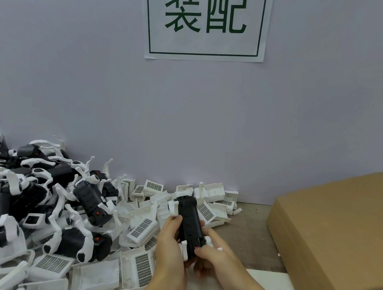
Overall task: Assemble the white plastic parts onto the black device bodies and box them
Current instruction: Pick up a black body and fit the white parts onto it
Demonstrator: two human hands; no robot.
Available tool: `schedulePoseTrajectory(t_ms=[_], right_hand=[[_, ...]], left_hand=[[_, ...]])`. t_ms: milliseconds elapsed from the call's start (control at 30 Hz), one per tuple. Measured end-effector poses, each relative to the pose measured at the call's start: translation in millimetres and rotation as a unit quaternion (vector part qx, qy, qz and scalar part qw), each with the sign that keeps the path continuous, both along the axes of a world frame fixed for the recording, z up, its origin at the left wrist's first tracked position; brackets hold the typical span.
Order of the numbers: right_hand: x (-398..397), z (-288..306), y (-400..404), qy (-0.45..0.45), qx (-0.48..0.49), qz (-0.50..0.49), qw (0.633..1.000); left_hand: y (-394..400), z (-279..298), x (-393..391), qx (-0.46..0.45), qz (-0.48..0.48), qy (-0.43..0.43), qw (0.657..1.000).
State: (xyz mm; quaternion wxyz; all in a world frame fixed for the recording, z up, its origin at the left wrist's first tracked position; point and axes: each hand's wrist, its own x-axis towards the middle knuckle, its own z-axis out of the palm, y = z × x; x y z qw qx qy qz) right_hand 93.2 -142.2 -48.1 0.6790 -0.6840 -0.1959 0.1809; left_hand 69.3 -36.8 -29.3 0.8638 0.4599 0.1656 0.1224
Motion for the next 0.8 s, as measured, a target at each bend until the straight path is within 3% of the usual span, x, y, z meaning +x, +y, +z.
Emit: schedulePoseTrajectory(t_ms=[667,800], right_hand=[[-5.3,2.7,2.5,-0.044,-0.051,-0.039,0.997],[-5.7,2.7,1.9,-0.015,-0.026,-0.028,0.999]], left_hand=[[2.0,-6.1,6.2,0.038,0.003,-0.020,0.999],[2.2,-7.1,7.2,0.036,0.004,-0.016,0.999]])
